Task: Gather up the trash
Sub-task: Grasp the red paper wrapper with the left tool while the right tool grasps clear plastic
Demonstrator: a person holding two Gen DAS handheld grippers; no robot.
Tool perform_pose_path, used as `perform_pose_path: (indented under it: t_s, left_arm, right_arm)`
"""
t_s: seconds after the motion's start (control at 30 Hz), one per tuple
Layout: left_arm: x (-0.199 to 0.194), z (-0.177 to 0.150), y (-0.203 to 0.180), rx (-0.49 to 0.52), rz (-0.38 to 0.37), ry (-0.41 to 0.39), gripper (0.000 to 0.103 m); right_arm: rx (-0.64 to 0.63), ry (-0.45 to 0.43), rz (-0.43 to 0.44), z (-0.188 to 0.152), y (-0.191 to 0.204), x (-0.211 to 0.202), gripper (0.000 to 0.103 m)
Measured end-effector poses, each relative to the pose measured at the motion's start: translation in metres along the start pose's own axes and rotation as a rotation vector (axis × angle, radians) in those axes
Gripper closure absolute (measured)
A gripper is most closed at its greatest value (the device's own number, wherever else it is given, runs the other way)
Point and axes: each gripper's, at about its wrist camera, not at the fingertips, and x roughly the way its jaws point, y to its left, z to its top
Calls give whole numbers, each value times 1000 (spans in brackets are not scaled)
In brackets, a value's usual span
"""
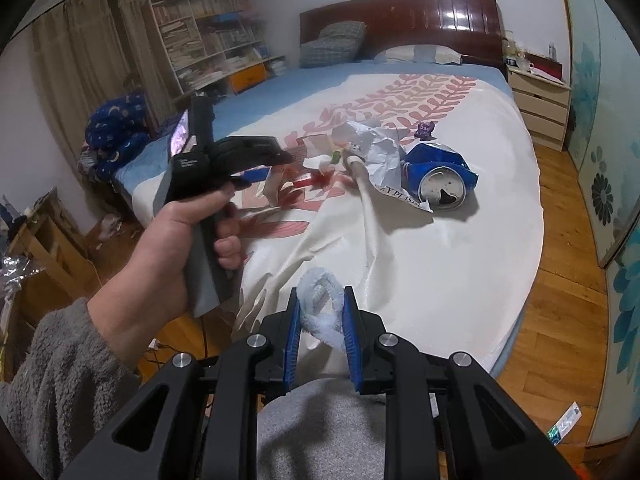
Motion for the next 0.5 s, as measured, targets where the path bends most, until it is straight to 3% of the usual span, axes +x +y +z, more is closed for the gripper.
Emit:
perform_pose_path:
  t_s: [0.07,0.3,0.5]
  left_arm:
    - [-8,-2,-4,23,-13,-10,89]
    - [-58,-25,-15,85,-42,-28,97]
    - [-96,-35,-15,35,-64,-74,101]
  right_arm:
    - [11,-1,-4,0,-3,-1,82]
    - [58,-8,-13,-2,-16,-7,82]
    - [77,-58,-11,-5,-27,-30,82]
